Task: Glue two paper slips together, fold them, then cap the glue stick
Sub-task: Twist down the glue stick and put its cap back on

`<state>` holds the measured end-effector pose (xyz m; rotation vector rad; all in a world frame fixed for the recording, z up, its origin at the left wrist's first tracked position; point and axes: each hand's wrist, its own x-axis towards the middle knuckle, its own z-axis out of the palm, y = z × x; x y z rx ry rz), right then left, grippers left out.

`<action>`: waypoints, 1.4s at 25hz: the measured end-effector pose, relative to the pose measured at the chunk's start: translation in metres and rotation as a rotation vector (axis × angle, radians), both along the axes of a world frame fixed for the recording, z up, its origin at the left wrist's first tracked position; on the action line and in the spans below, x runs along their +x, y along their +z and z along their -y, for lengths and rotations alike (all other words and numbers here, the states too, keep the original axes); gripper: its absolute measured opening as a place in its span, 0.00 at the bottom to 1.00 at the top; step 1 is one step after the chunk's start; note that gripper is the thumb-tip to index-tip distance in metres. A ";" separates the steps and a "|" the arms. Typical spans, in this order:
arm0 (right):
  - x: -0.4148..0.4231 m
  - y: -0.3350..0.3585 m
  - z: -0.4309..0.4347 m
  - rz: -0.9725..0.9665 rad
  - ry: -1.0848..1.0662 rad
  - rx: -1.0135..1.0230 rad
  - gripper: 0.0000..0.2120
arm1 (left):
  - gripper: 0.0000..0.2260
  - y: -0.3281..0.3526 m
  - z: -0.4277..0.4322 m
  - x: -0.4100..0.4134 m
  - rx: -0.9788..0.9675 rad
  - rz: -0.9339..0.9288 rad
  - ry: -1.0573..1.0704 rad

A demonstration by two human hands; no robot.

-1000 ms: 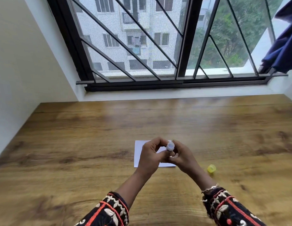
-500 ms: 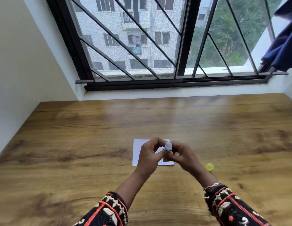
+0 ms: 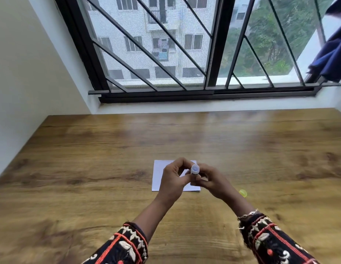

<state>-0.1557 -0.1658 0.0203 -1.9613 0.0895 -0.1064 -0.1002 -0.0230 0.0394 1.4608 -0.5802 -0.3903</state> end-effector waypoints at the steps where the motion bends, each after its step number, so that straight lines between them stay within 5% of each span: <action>1: 0.000 -0.001 0.001 0.007 -0.016 0.018 0.08 | 0.09 0.000 0.001 -0.002 0.004 0.010 0.005; 4: -0.001 -0.002 0.002 0.061 -0.065 -0.007 0.07 | 0.07 -0.001 0.006 -0.007 0.017 0.031 0.051; 8: -0.004 -0.005 0.006 0.089 -0.069 -0.071 0.21 | 0.07 -0.002 0.010 -0.012 -0.007 -0.022 0.080; 23: -0.051 -0.013 0.061 0.063 -0.022 -0.182 0.19 | 0.08 -0.012 0.020 -0.027 -0.005 -0.031 0.150; 35: -0.076 -0.041 0.104 -0.191 -0.022 -0.526 0.25 | 0.07 -0.017 0.027 -0.028 0.031 -0.035 0.150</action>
